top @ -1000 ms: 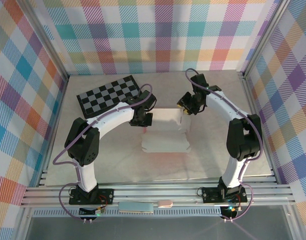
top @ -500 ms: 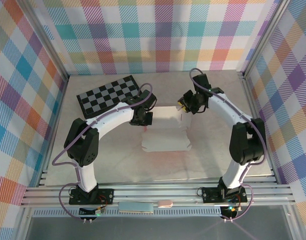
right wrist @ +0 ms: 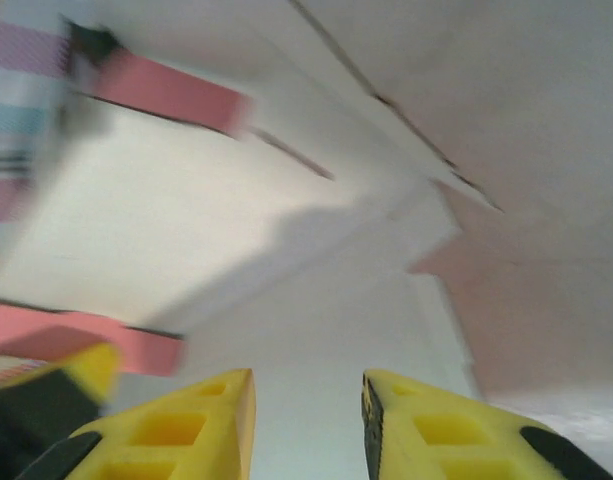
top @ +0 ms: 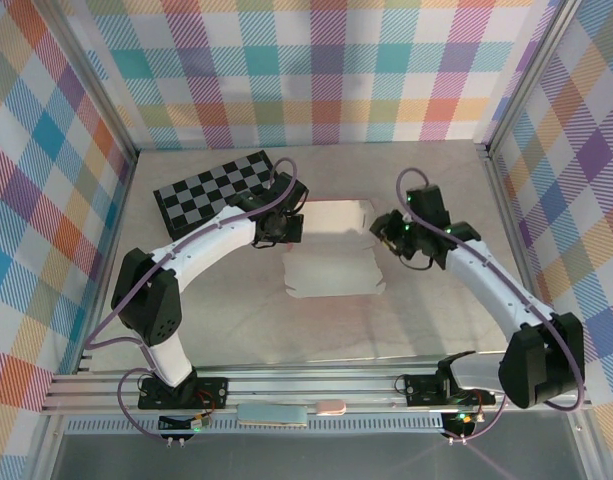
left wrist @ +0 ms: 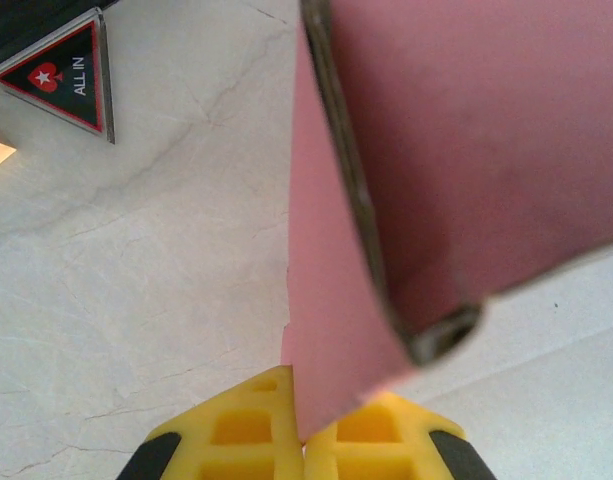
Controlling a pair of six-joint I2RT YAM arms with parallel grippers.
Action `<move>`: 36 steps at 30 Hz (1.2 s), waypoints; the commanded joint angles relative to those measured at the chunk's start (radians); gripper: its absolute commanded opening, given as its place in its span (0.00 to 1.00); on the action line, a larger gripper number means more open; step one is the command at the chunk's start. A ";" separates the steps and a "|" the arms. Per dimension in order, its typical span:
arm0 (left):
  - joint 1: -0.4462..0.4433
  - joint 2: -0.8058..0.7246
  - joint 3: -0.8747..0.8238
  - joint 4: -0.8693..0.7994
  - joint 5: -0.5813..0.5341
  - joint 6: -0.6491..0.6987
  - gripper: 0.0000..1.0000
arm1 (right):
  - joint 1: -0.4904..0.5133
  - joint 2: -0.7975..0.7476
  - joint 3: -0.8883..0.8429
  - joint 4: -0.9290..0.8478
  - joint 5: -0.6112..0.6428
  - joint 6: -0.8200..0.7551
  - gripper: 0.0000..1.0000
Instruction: Fold the paper box
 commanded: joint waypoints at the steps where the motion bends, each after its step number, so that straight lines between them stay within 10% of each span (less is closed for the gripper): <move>1: -0.009 -0.033 0.003 0.004 -0.010 0.024 0.00 | 0.002 0.037 -0.048 0.062 0.023 -0.053 0.36; 36: -0.009 -0.040 0.042 -0.031 0.044 0.007 0.00 | 0.003 0.288 0.014 0.318 0.006 0.017 0.23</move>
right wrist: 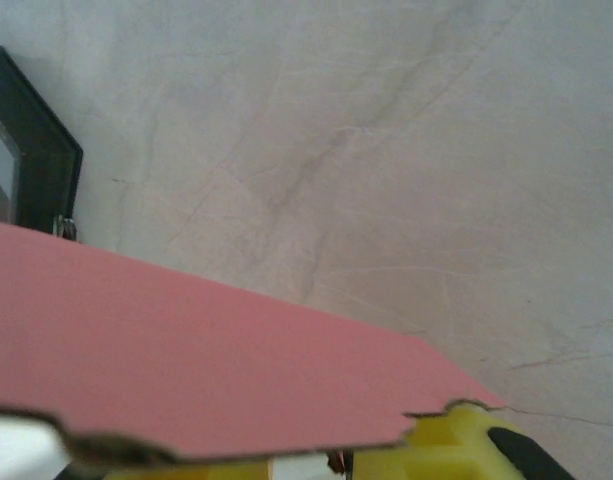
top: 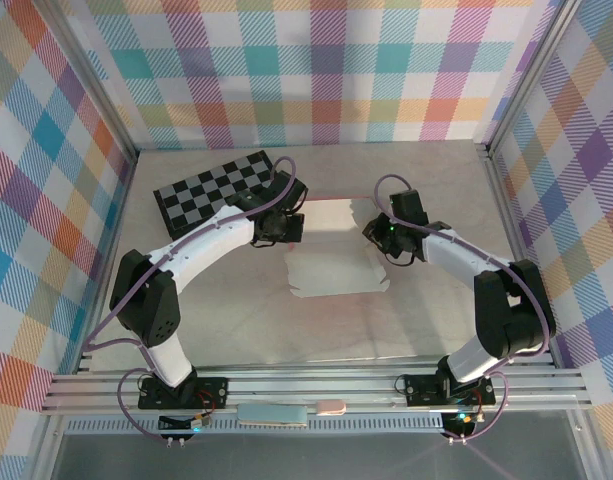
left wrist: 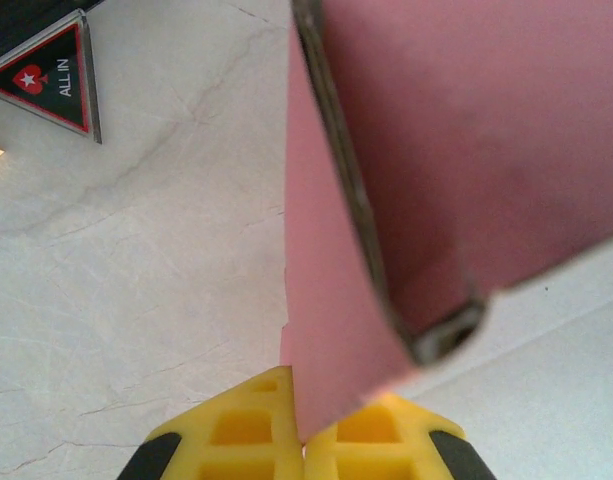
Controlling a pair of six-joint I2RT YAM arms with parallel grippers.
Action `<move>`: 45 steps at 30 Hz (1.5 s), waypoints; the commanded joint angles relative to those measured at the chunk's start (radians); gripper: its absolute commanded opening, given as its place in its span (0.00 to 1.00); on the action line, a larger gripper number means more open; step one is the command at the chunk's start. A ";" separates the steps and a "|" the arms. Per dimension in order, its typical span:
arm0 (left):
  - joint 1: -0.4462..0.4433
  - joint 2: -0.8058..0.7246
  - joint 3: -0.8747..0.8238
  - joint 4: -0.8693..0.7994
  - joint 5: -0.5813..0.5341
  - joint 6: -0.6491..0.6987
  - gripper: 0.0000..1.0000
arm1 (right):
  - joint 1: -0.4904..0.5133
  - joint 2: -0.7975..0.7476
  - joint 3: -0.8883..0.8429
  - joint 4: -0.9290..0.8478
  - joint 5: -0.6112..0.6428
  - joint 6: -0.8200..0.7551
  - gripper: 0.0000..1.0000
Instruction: Fold the paper box
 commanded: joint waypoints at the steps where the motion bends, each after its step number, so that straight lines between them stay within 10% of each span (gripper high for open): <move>1: -0.009 -0.029 0.034 -0.018 0.016 -0.002 0.00 | 0.007 0.021 0.038 0.031 -0.030 0.011 0.23; 26: 0.036 0.000 0.089 -0.041 0.035 0.002 0.00 | 0.065 -0.030 0.242 -0.168 -0.116 -0.169 0.30; 33: 0.151 0.043 0.200 -0.040 0.279 0.097 0.00 | -0.147 -0.112 0.476 -0.278 -0.487 -0.299 0.52; 45: 0.263 0.138 0.342 -0.015 0.658 0.131 0.00 | -0.463 -0.101 0.456 -0.181 -0.824 -0.382 0.34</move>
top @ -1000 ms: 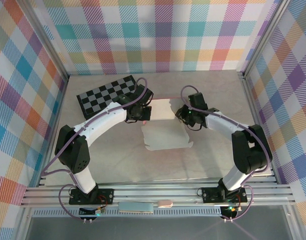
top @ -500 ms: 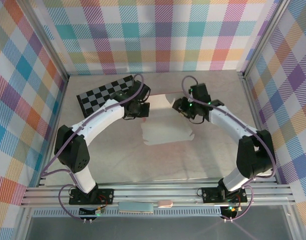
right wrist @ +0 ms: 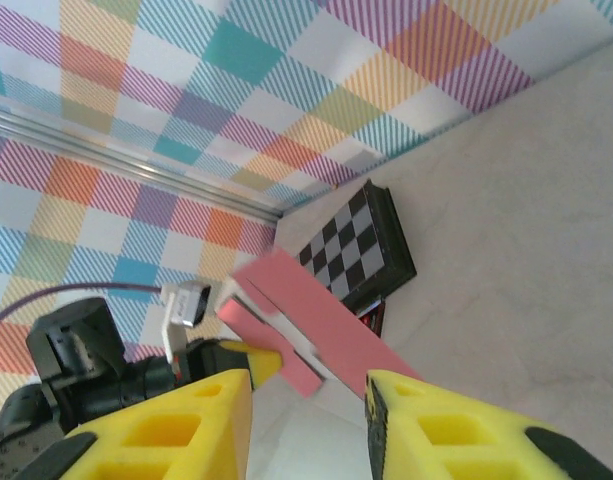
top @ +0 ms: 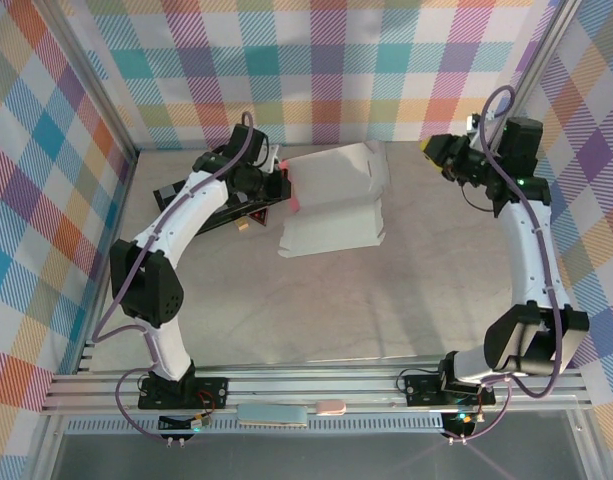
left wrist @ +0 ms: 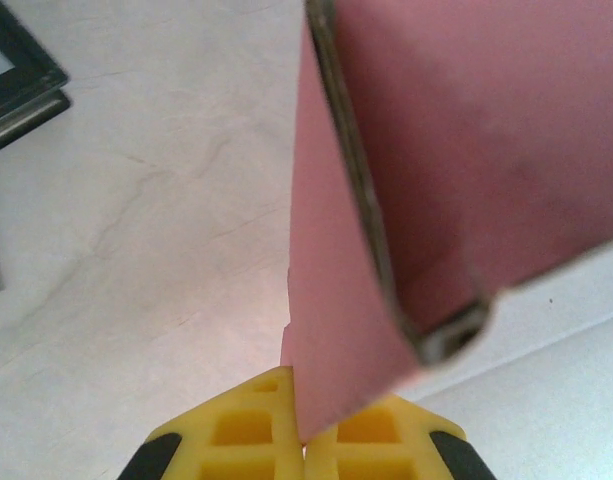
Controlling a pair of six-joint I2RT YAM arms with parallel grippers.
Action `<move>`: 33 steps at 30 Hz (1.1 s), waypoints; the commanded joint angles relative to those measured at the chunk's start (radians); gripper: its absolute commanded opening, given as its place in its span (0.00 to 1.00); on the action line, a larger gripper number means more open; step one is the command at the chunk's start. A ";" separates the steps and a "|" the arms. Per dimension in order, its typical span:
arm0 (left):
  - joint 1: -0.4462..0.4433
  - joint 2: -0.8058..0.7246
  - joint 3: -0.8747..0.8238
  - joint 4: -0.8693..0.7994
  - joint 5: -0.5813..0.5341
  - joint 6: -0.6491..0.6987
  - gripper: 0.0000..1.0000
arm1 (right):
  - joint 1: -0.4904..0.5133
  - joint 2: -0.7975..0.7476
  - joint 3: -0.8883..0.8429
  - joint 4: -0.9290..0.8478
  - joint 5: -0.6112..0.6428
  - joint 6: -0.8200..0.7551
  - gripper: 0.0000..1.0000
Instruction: Fold the paper box
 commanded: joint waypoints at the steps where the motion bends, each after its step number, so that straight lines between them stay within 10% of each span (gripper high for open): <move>1: 0.006 0.031 0.044 0.016 0.157 0.019 0.00 | 0.004 0.030 -0.051 0.056 -0.175 -0.084 0.35; 33: 0.008 0.131 0.068 0.069 0.284 -0.049 0.00 | 0.068 0.163 -0.021 0.035 -0.190 -0.297 0.38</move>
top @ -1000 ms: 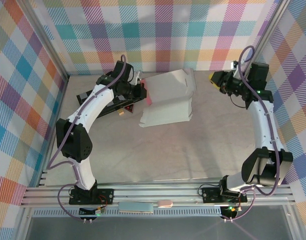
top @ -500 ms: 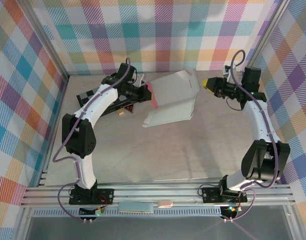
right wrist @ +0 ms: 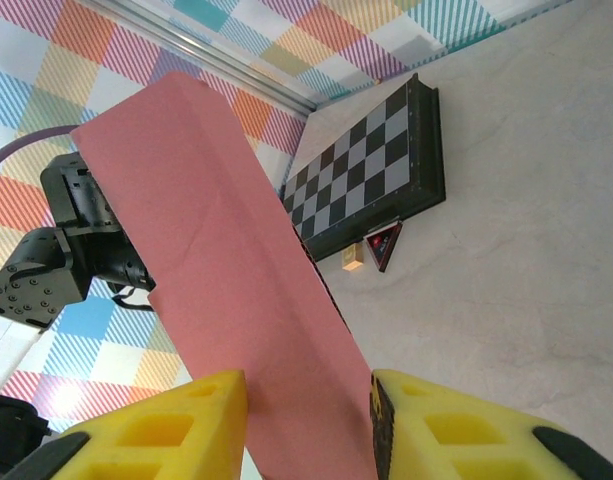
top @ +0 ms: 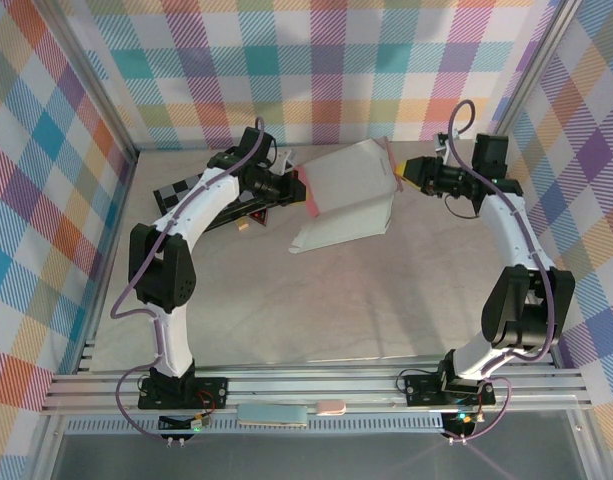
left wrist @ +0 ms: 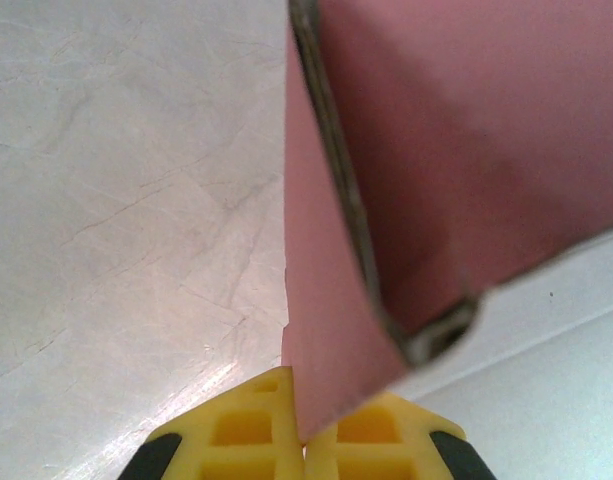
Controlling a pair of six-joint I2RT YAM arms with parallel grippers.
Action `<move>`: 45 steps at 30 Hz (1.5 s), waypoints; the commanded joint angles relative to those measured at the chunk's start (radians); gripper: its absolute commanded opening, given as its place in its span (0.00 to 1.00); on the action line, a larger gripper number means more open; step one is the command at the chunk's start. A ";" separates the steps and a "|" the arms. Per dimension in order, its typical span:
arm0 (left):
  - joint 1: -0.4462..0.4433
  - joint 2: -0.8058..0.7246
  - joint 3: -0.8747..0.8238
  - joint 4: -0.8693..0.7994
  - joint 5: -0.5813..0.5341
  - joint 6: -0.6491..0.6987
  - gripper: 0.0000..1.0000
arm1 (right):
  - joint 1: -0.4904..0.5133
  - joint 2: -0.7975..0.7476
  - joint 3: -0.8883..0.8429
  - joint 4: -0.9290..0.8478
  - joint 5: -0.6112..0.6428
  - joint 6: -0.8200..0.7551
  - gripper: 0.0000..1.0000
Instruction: Fold the paper box
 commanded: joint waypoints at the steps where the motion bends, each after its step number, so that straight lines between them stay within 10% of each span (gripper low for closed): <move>1: 0.002 -0.001 0.037 0.011 0.039 -0.007 0.00 | 0.016 0.017 0.058 -0.036 0.017 -0.065 0.38; 45: -0.056 -0.072 0.017 -0.075 -0.029 0.088 0.00 | 0.265 0.006 0.152 -0.265 0.732 -0.412 0.37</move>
